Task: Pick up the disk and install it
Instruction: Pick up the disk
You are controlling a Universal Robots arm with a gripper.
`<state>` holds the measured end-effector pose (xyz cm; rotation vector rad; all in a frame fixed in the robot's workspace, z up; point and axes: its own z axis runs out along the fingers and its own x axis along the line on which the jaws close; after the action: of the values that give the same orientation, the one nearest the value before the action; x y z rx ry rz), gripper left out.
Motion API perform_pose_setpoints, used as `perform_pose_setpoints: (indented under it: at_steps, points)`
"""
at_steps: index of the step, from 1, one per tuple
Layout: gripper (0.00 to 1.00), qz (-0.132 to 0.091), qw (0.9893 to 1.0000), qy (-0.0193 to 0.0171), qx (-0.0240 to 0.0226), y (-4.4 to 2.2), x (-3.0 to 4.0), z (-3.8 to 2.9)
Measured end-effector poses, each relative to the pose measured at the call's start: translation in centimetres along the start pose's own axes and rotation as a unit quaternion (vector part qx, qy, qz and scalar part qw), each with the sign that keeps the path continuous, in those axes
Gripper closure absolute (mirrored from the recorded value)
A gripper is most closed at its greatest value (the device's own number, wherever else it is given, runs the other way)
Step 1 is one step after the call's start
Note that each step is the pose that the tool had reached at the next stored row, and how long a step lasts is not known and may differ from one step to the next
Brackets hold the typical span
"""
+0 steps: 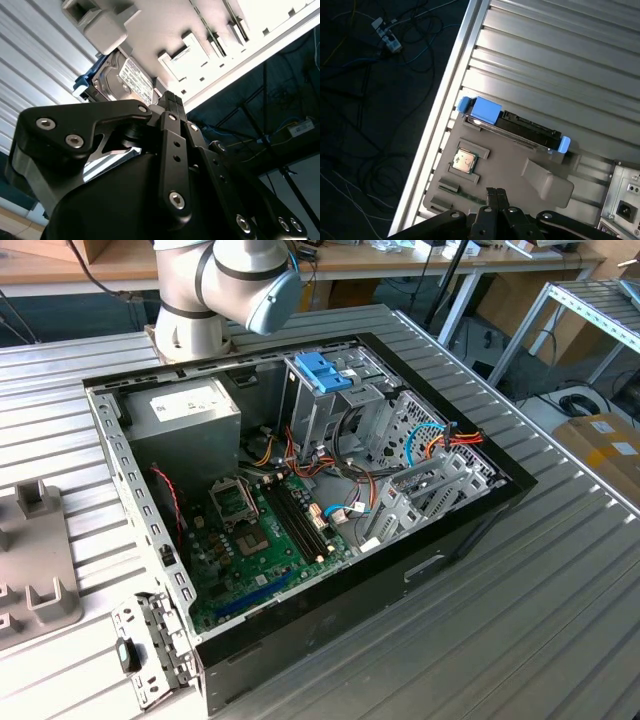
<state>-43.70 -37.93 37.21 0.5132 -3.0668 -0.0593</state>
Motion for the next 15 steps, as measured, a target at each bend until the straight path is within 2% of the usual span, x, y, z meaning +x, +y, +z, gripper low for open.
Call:
perform_pose_setpoints:
  at_steps: [15]
  points:
    - [0.9, -0.036, 0.9993, 0.0015, 0.0009, 0.0, 0.0, 0.0]
